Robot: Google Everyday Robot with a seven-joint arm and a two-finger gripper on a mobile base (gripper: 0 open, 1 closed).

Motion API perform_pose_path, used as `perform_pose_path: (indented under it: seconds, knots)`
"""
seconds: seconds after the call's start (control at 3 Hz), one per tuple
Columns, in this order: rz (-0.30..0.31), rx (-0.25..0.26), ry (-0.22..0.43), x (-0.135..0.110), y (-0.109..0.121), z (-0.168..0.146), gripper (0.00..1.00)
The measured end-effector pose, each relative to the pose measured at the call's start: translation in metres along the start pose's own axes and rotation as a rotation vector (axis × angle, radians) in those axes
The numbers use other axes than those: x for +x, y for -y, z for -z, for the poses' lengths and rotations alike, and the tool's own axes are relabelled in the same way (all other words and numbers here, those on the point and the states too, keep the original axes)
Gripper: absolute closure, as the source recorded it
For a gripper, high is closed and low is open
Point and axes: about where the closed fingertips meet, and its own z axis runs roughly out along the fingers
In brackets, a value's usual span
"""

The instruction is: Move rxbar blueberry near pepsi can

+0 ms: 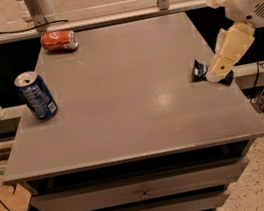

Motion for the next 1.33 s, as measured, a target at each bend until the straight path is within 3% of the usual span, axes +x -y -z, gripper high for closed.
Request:
perform_pose_path:
  seconds: [0.67,1.33]
  knots:
    - [-0.1,-0.029,0.041,0.016,0.017,-0.04,0.0]
    - [-0.228,-0.061,0.134,0.051,0.043,-0.084,0.0]
